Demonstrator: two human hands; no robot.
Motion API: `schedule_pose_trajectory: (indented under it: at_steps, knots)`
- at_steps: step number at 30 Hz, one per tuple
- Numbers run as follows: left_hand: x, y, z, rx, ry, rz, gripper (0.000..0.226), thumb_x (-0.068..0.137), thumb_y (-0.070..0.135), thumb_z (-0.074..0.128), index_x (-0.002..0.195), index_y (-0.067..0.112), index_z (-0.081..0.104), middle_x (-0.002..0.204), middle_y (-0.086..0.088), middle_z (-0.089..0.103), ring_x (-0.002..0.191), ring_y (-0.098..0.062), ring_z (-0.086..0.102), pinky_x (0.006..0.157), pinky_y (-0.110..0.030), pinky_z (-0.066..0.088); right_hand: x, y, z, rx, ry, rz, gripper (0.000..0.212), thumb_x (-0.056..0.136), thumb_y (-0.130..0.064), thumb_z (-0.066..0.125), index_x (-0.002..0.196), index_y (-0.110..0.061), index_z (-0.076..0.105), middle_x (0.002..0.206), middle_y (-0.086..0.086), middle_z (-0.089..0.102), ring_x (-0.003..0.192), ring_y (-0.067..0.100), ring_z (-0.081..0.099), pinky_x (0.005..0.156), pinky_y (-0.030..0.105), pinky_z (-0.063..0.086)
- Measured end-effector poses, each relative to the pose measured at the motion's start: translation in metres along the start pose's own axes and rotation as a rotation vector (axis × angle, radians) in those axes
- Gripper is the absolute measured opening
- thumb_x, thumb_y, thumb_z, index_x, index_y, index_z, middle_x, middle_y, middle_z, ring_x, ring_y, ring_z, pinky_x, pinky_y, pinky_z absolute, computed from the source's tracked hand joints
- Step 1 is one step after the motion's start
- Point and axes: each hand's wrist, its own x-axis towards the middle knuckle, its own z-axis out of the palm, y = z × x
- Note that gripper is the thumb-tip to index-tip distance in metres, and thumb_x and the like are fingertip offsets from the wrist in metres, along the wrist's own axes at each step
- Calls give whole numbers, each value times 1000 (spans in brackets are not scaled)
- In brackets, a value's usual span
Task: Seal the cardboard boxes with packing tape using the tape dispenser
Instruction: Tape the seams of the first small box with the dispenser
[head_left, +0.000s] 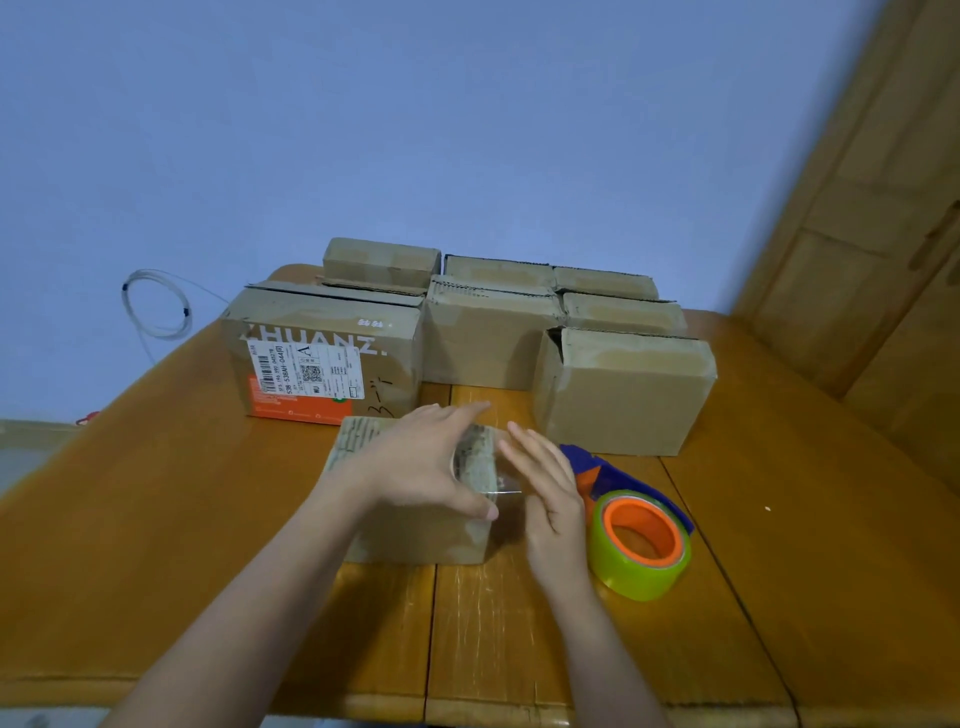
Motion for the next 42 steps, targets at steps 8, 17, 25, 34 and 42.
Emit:
schedule_pose_trajectory:
  at_steps: [8, 17, 25, 34, 42]
  knots:
    - [0, -2, 0, -6, -27, 7, 120, 59, 77, 59, 154, 23, 7, 157, 1, 26, 141, -16, 24, 113, -29, 19, -15, 0, 5, 156, -166, 141, 65, 83, 9, 36, 135, -31, 46, 140, -35, 39, 137, -4, 30, 110, 12, 23]
    - [-2, 0, -2, -41, -41, -1, 119, 58, 74, 58, 153, 25, 7, 156, 2, 27, 141, -16, 24, 114, -32, 19, -8, 1, 7, 234, 19, 275, 45, 93, -4, 45, 118, -37, 61, 127, -12, 59, 123, 2, 50, 103, 24, 42]
    - [-3, 1, -4, -51, -47, 5, 119, 57, 72, 58, 153, 24, 7, 158, 3, 22, 143, -15, 20, 115, -30, 17, 35, 1, 12, 389, -92, 428, 18, 93, -22, 59, 110, -25, 64, 110, -6, 67, 106, 7, 60, 88, 20, 48]
    - [1, -5, 0, -77, -31, 25, 117, 62, 69, 67, 154, 25, 9, 157, 3, 24, 141, -16, 22, 113, -32, 20, 34, 5, 25, 33, 191, 245, 15, 87, -8, 66, 85, -21, 72, 82, -10, 68, 84, 7, 62, 75, 25, 50]
    - [1, -2, -2, -89, -55, 9, 120, 58, 69, 65, 154, 23, 8, 156, 3, 25, 141, -14, 22, 114, -32, 18, 17, 4, 25, 71, 138, 162, 22, 93, -3, 56, 106, -13, 71, 88, -7, 62, 89, 15, 58, 75, 30, 49]
